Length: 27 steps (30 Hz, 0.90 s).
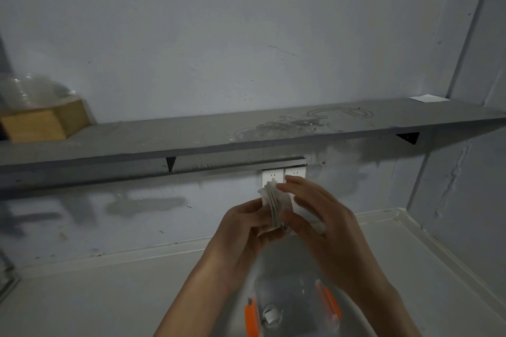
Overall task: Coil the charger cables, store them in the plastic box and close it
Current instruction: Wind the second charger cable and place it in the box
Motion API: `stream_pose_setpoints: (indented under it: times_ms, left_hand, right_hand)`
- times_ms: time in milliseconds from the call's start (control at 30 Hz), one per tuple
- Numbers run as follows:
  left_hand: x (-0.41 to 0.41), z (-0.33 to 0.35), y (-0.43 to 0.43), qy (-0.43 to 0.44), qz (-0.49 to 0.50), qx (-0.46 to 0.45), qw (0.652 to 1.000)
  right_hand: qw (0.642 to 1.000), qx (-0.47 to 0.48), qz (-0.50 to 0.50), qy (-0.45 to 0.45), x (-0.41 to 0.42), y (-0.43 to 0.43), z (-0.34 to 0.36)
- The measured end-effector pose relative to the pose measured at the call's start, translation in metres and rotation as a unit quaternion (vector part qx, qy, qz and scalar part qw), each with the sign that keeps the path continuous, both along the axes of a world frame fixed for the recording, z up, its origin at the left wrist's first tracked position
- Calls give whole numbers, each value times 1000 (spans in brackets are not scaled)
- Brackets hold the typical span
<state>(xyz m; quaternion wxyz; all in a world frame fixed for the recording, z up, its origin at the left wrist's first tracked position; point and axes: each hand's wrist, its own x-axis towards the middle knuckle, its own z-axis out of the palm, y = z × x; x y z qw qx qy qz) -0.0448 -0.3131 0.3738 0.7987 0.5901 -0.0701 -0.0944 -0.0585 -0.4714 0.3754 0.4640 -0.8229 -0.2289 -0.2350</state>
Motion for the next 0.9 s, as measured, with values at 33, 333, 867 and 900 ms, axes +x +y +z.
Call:
stream_pose_setpoints:
  times_ms: [33,333,867,900]
  left_hand:
    - [-1,0,0,-4,12,-7,1000]
    - [-7,2,1,-28,25,32,999]
    - [-28,-9,25,-35,43,143,988]
    - [-28,-10,27,-34,47,141,988]
  right_hand:
    - [999,-20,-29,-10,0,0,-2]
    - [984,168,-23,49,13,13,-17]
    - [963,-181,121,159,48,25,54]
    - [969,-151,116,159,49,26,54]
